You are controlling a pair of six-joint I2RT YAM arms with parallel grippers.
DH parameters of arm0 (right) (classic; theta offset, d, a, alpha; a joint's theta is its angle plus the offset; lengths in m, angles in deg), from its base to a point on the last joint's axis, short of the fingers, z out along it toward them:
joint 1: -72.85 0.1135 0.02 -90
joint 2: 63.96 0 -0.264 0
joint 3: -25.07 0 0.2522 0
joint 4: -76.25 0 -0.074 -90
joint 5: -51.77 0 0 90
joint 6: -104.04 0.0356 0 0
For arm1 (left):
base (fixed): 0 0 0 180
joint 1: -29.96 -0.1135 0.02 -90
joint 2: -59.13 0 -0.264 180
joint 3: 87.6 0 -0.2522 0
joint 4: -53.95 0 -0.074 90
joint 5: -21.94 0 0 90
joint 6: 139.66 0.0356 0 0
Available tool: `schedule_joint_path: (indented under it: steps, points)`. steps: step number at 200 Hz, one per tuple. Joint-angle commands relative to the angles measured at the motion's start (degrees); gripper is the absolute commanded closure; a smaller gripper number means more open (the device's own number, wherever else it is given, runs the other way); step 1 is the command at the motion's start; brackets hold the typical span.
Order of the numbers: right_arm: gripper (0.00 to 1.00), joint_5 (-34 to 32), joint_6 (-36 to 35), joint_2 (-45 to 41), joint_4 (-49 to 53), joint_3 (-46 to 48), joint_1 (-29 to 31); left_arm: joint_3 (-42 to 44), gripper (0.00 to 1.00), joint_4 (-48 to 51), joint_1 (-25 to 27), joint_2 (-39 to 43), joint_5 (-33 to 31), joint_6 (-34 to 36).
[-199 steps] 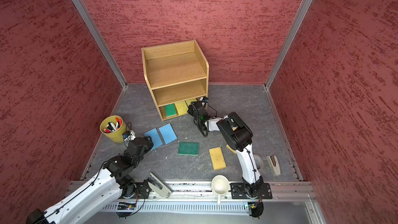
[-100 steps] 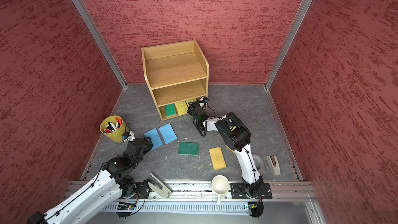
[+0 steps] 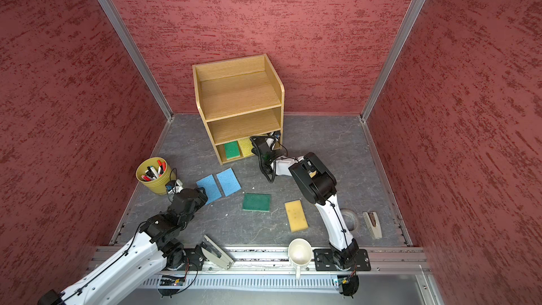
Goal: Place and organize the cleaning sponges onto the shelf
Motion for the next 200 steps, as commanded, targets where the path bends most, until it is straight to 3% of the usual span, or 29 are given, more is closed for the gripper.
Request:
schedule_joint_path:
  steps: [1, 42, 100, 200]
  points:
    - [0.63, -2.7, 0.0, 1.4, 6.2, -1.2, 0.0, 0.6, 0.41, -0.3, -0.6, 0.2, 0.4, 1.1]
    - [0.54, -2.8, -0.2, 1.4, 9.6, -2.9, 0.0, 0.7, 0.41, -1.0, -1.3, -0.1, 1.4, 1.1]
    - [0.54, -1.8, -0.7, 2.9, 11.9, -5.9, -0.1, 0.5, 0.41, -1.0, -2.0, 0.0, 2.4, 1.4]
    - [0.97, -0.6, 2.4, 3.8, 9.7, -5.0, -0.2, 0.9, 0.41, 0.7, -3.2, 1.8, 3.0, 1.7]
